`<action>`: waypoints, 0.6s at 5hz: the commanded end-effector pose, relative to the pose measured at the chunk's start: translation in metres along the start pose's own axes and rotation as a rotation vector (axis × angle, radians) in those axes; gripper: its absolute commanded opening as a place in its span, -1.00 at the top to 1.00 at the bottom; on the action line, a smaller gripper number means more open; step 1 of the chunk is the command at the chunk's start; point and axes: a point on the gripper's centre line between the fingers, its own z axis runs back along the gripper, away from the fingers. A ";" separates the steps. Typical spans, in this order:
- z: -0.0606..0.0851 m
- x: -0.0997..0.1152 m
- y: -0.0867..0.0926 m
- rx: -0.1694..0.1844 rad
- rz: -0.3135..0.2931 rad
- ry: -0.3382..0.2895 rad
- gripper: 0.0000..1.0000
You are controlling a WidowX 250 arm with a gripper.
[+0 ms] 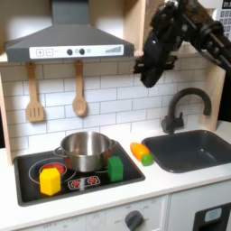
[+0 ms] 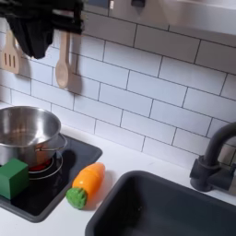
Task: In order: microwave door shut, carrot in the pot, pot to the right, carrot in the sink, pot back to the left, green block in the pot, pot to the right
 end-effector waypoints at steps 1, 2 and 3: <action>0.005 -0.020 -0.034 -0.060 -0.055 0.036 1.00; 0.007 -0.025 -0.052 -0.092 -0.090 0.044 1.00; 0.005 -0.028 -0.069 -0.128 -0.132 0.056 1.00</action>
